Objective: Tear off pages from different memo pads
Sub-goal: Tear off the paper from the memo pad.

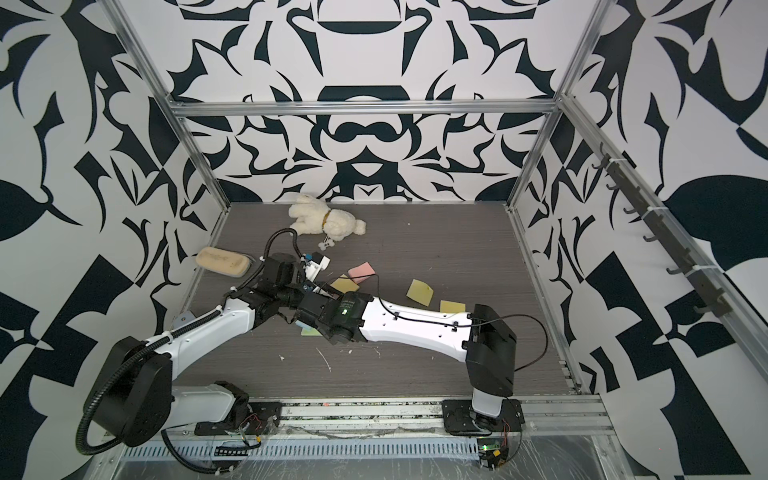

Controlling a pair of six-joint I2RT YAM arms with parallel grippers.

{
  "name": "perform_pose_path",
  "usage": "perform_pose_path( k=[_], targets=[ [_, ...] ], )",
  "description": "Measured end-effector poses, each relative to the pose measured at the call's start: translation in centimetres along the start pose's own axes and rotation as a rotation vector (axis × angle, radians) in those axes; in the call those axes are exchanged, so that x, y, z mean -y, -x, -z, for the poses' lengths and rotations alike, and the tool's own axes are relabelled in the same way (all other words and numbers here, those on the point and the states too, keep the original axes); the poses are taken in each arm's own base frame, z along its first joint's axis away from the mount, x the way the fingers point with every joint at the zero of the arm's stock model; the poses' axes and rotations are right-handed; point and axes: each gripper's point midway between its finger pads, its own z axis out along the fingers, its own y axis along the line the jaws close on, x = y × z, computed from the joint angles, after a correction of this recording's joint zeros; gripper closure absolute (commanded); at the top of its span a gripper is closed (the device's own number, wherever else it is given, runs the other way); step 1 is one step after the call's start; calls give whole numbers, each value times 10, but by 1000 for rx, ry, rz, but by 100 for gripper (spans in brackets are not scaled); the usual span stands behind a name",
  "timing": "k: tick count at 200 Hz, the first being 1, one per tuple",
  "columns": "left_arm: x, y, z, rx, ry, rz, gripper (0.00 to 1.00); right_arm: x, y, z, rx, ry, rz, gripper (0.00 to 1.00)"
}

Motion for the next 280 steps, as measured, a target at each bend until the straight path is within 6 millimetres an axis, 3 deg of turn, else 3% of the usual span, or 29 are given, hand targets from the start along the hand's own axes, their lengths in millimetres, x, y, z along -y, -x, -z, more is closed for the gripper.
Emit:
perform_pose_path(
  k=[58, 100, 129, 173, 227, 280],
  targets=[
    [1, 2, 0, 6, -6, 4, 97, 13, 2, 4, 18, -65, 14, 100],
    [0, 6, 4, 19, -7, 16, 76, 16, 3, 4, 19, -82, 44, 100],
    [-3, 18, 19, 67, -6, 20, 62, 20, 7, 5, 33, -94, 57, 100],
    [5, 32, 44, 147, -19, -17, 50, 34, 9, 8, 33, -109, 54, 100],
    [9, 15, 55, 165, -6, -105, 37, 51, 8, 9, 19, -125, 65, 100],
    [9, 0, 41, 116, 0, -150, 37, 57, 18, 23, 51, -95, 41, 100]
  ],
)
